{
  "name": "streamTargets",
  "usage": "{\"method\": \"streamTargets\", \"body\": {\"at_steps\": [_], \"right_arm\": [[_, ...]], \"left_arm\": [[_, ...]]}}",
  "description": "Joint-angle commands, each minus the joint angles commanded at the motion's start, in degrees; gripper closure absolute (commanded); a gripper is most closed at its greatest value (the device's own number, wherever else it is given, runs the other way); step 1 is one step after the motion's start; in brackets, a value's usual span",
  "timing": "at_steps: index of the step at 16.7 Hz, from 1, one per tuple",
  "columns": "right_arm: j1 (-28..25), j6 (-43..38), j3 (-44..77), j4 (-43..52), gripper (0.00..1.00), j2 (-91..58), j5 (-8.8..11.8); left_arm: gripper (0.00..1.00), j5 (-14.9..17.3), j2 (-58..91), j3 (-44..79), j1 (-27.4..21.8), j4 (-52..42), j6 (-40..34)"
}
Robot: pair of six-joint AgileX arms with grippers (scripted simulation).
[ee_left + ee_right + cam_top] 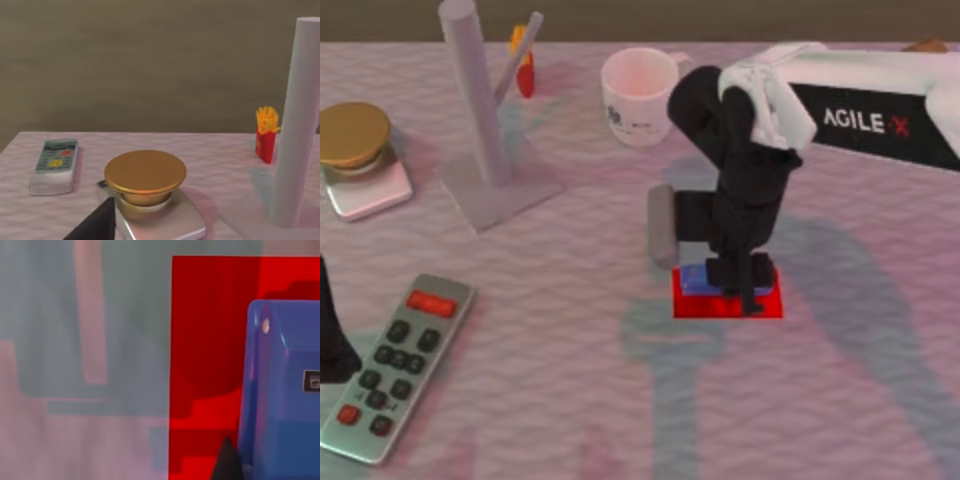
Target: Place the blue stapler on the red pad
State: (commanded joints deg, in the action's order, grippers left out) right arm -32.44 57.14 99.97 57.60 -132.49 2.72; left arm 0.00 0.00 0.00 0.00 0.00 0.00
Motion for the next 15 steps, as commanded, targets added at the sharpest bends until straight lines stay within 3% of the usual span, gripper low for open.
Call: {"method": "streamTargets", "body": {"at_steps": [2,15], "right_arm": [[0.00,0.00,0.00,0.00,1.00,0.00,0.00],[0.00,0.00,0.00,0.00,0.02,0.00,0.00]], "left_arm": [[0.00,0.00,0.00,0.00,0.00,0.00,0.00],[0.00,0.00,0.00,0.00,0.00,0.00,0.00]]}}
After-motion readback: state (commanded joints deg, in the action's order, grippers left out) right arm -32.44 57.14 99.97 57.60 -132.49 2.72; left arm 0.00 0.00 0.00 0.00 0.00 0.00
